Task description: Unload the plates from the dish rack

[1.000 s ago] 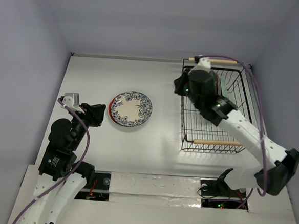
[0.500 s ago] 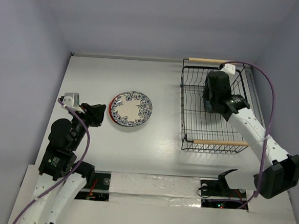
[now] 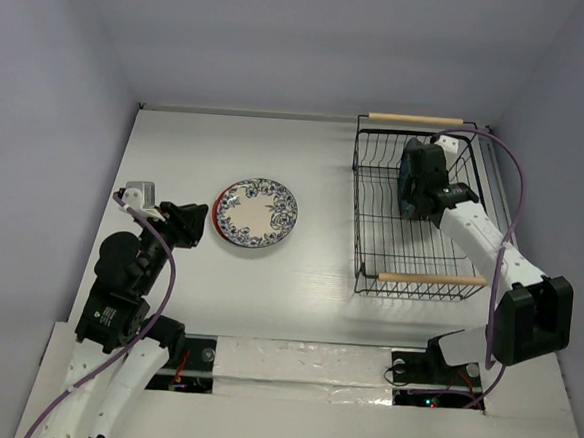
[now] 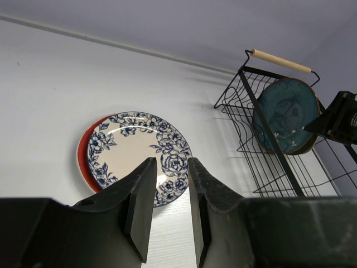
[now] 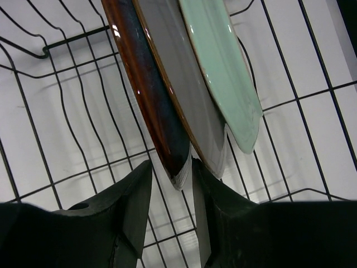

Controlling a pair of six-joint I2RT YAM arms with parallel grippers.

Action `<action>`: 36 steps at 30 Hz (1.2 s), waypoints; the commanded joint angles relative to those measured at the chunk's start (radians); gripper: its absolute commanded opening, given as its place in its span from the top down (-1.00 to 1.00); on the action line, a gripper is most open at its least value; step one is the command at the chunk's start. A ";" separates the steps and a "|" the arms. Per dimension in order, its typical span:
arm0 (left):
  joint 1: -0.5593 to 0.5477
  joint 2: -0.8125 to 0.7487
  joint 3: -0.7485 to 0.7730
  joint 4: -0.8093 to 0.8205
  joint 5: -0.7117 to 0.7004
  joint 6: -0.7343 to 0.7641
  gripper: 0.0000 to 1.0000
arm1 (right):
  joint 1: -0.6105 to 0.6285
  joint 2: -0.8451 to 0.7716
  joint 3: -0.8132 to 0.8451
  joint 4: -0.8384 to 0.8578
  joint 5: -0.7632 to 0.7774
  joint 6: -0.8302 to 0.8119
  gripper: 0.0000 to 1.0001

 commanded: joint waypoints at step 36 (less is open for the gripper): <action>-0.006 -0.011 -0.002 0.036 0.007 0.002 0.44 | 0.002 -0.066 0.225 0.047 0.208 -0.168 1.00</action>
